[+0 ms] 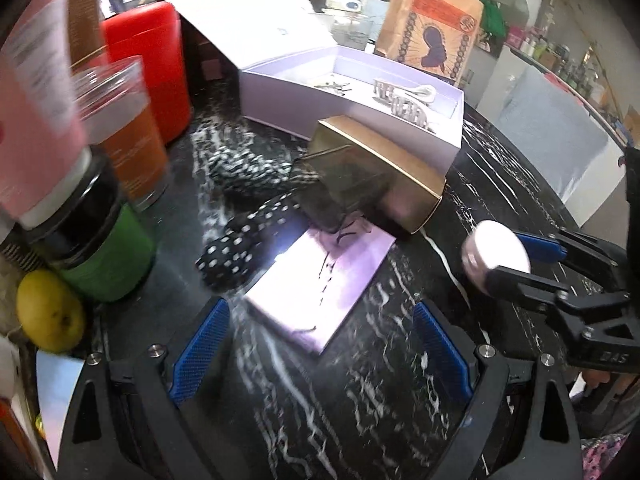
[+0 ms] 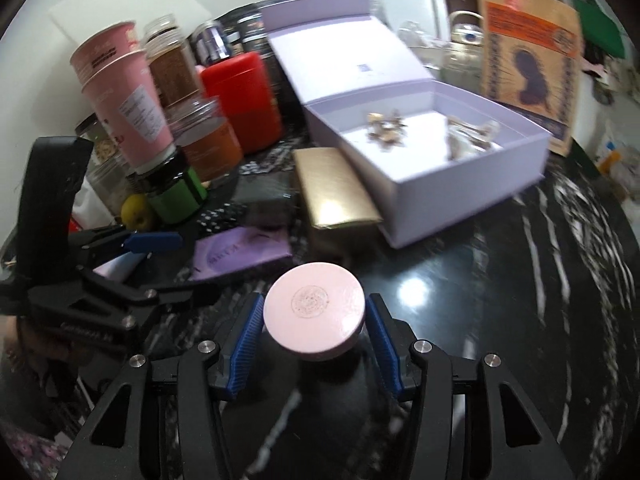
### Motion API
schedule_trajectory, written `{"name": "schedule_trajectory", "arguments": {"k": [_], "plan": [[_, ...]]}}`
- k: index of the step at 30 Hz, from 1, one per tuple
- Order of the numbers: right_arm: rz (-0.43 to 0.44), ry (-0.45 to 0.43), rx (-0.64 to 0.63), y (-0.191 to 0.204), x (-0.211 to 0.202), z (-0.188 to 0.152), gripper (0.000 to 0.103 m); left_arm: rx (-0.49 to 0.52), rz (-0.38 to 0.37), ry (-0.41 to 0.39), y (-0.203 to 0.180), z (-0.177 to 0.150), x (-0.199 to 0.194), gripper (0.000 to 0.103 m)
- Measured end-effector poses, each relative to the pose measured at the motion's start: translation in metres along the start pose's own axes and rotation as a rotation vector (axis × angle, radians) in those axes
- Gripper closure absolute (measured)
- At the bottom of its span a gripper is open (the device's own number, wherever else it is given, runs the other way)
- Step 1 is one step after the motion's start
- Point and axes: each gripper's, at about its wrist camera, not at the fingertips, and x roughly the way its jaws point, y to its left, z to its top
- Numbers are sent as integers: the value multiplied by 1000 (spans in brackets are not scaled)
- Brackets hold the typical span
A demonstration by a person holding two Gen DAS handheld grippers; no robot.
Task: Organize rigid objects
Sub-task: 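Grasp the pink round compact with the right gripper, then lower the left gripper over the purple Manta palette while the right lifts the pink compact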
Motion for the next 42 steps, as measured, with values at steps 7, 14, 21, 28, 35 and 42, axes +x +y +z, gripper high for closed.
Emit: {"name": "schedule_trajectory", "arguments": {"k": [7,14,21,28,35,42], "plan": [[-39,-18,65,-21,-18,-12,52,33,26,-5,-7,9,14,9],[-37,-23,90,-29,-22,-16,52,58,57,13,-9,13,26,9],[-31,-28,89,-28,-24,-18,52,-3,80,60,-11,18,33,9],[-38,-27,94,-31,-27,-20,51,-74,124,71,-20,21,37,9],[-43,-23,111,-35,-27,-22,51,-89,180,60,-26,24,43,5],[-50,-26,119,-38,-28,-23,51,-72,145,1,-22,17,31,31]]}}
